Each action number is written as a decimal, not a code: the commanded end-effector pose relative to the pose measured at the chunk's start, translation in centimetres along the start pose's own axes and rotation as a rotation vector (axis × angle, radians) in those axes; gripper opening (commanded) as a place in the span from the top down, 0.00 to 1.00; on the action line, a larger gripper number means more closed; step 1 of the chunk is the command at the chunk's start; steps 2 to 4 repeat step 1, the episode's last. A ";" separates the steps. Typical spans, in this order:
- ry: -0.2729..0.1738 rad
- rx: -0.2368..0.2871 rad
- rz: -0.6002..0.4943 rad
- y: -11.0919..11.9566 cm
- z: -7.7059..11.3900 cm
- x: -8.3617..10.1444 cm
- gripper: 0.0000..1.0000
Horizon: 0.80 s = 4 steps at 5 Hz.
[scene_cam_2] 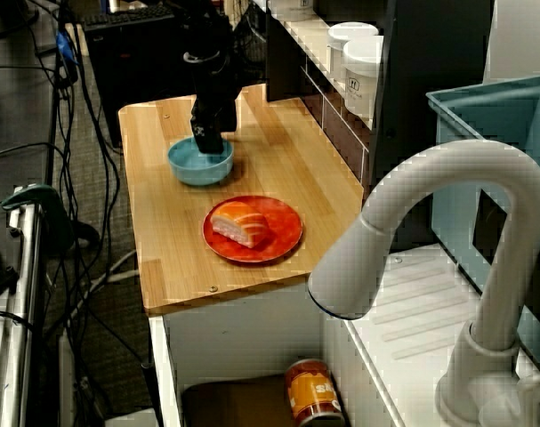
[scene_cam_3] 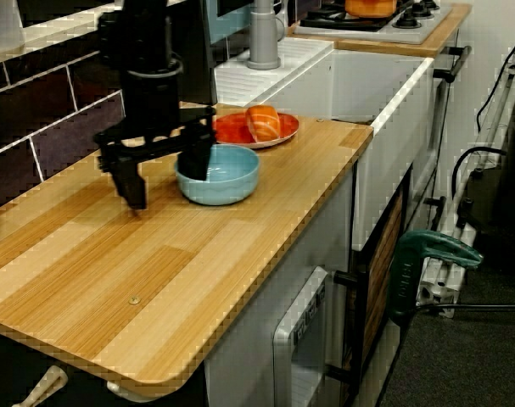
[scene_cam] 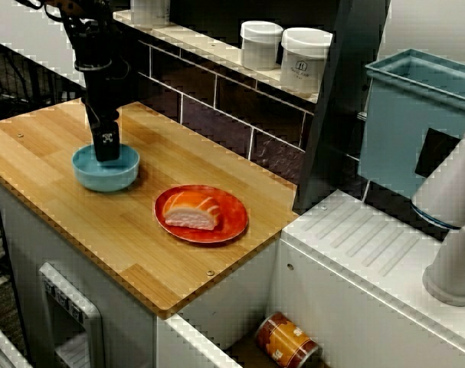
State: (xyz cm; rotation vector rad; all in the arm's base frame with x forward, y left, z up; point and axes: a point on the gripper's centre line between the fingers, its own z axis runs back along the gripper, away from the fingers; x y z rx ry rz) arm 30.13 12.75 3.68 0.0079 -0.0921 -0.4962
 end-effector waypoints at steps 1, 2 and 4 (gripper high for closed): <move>-0.052 0.078 0.022 4.5 2.8 -0.9 0.00; -0.052 0.078 0.022 4.5 2.8 -0.9 0.00; -0.052 0.078 0.022 4.5 2.8 -0.9 0.00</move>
